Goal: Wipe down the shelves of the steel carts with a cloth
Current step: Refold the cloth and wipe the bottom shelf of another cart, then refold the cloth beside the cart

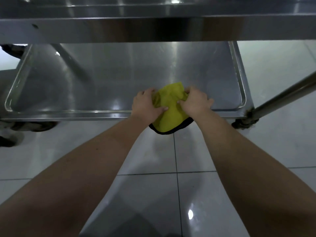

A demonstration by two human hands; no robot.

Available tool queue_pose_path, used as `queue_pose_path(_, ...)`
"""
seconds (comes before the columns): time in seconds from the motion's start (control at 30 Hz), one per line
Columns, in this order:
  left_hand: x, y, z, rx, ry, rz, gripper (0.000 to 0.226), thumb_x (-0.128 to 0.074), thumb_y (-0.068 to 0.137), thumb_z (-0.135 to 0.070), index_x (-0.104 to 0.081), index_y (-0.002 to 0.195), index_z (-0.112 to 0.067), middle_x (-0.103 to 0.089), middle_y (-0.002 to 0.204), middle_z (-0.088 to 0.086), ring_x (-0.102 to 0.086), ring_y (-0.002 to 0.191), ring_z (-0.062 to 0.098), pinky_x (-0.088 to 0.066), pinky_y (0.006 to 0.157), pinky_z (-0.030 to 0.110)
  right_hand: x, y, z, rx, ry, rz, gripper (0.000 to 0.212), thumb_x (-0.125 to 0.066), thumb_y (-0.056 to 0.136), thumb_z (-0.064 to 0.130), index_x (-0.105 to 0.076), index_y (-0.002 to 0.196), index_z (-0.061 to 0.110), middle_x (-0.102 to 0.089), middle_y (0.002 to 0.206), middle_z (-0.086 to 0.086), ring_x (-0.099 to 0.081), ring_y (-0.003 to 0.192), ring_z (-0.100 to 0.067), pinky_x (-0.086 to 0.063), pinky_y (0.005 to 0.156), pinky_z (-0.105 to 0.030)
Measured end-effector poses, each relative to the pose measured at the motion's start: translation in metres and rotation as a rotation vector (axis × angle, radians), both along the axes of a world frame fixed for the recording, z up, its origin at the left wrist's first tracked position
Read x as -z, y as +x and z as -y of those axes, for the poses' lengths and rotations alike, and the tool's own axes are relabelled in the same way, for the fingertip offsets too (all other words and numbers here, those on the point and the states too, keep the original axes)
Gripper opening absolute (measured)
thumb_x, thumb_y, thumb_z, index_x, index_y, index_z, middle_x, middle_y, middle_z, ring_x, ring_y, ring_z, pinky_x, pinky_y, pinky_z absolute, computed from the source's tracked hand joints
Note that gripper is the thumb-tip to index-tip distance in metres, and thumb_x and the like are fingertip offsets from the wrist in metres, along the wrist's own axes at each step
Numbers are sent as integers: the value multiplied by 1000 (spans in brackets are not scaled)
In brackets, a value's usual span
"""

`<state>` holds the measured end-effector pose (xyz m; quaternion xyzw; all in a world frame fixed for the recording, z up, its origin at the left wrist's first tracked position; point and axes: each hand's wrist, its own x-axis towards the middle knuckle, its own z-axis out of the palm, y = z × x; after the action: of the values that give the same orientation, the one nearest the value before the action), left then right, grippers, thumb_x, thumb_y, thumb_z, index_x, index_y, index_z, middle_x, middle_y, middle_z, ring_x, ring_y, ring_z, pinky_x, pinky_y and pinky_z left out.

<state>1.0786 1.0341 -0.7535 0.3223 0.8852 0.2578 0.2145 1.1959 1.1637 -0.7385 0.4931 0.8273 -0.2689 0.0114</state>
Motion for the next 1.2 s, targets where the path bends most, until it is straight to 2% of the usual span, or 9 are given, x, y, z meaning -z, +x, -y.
queue_pose_path(0.1,-4,3,2,64,-150,77,78,-85,65,-46,-50,127,-14,-58,124,8,-54,116,30,-47,93,41,-3,12,14,100,-138,-105,52,-66,82,52,-55,125,25,-61,123,2,-53,120,-24,-32,105,-44)
queue_pose_path(0.23,-21,15,20,266,-414,-213,46,-73,78,-45,-58,112,-17,-61,118,8,-56,112,33,-42,92,40,-15,22,41,34,-176,-80,41,-65,83,52,-61,112,24,-64,114,-3,-58,114,-30,-40,101,-51)
queue_pose_path(0.37,-37,6,67,238,-183,-158,41,-74,78,-39,-61,111,-19,-60,112,3,-53,113,28,-36,90,36,-37,26,67,16,-264,-252,23,-72,85,28,-59,98,15,-63,98,-3,-61,98,-26,-47,83,-36)
queue_pose_path(0.47,-68,-15,113,158,-15,83,27,-78,76,-25,-60,96,-20,-65,91,-5,-62,95,25,-45,84,34,-72,15,96,-4,-353,-327,26,-76,82,15,-62,102,7,-66,102,-10,-61,90,-23,-50,78,-33)
queue_pose_path(0.57,-125,-31,160,13,49,163,35,-81,72,-19,-56,91,-32,-60,83,-16,-64,90,19,-50,81,33,-118,-6,133,-35,-440,-355,22,-76,79,5,-61,93,11,-68,95,-10,-64,87,-26,-55,77,-36)
queue_pose_path(0.7,-223,-45,218,-185,64,168,31,-82,71,-27,-63,93,-36,-68,88,-13,-63,81,11,-49,79,23,-213,-36,189,-17,-580,-372,31,-72,78,-2,-56,96,18,-63,90,-1,-61,84,-17,-52,70,-25)
queue_pose_path(0.8,-312,-45,258,-243,136,104,29,-76,68,-38,-70,95,-33,-70,86,-12,-65,82,14,-51,84,37,-299,-52,224,0,-743,-421,49,-74,77,0,-53,117,18,-65,102,3,-65,95,-18,-56,74,-27)
queue_pose_path(0.97,-478,-59,314,-326,266,51,31,-84,70,-20,-68,88,-40,-70,76,-17,-69,66,14,-54,62,23,-461,-70,263,-145,-691,-561,21,-78,80,12,-61,88,20,-66,81,7,-63,76,-5,-53,68,-25)
queue_pose_path(1.2,-746,-69,379,-450,361,-91,34,-85,68,-30,-66,82,-54,-70,83,-18,-62,79,-5,-48,73,18,-718,-104,300,-472,-595,-682,19,-74,83,8,-61,81,22,-64,79,-6,-58,74,-15,-50,71,-35)
